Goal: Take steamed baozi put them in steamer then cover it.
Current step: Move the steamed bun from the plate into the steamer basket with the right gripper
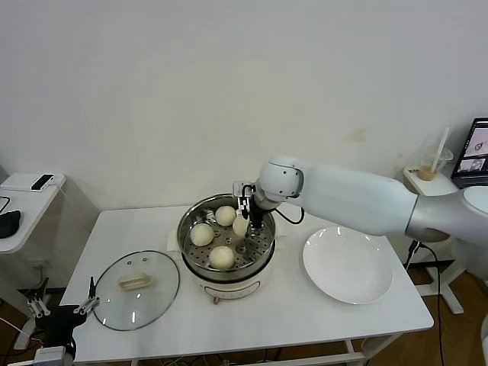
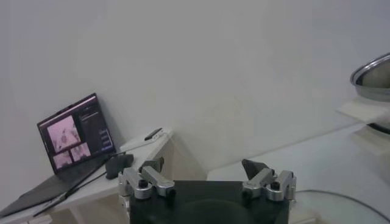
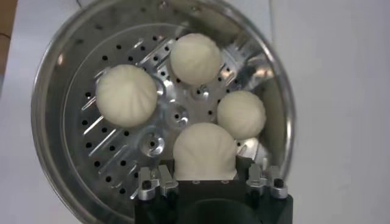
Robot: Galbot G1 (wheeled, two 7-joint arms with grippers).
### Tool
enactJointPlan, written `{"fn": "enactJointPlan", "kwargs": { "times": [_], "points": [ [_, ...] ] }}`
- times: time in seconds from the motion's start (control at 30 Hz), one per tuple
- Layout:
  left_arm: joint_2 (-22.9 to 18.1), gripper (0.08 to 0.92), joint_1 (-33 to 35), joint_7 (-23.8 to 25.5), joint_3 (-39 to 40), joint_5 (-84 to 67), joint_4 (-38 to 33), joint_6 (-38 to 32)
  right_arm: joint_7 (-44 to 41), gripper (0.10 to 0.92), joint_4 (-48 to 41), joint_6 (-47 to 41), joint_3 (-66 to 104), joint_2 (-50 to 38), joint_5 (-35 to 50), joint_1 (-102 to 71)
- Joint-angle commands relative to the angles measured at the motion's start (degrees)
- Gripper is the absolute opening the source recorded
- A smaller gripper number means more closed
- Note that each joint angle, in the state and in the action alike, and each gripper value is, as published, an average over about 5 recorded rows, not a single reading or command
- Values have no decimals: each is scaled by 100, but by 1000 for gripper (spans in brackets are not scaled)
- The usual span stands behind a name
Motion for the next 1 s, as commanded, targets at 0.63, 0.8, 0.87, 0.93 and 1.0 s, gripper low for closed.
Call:
{"fn": "enactJointPlan", "kwargs": {
  "times": [0.63,0.8,0.87,0.93,1.0],
  "points": [
    [31,823,-36,2,6,0,62,2,-2,664,-259,-121,206,84,-330,-309],
    [49,823,-23,3,-13,-6,52,2,18,795,-59,-144,519,-77,-171,-200],
    [62,823,-28,3,-20,-9,65,1,37,815,145,-165,687,-217,-91,-157],
    [74,823,-31,3,-27,-18,79,1,66,820,430,-167,830,-408,-10,-118],
    [80,823,-31,3,-32,-27,85,0,175,822,753,-166,942,-641,22,-101]
  ]
}}
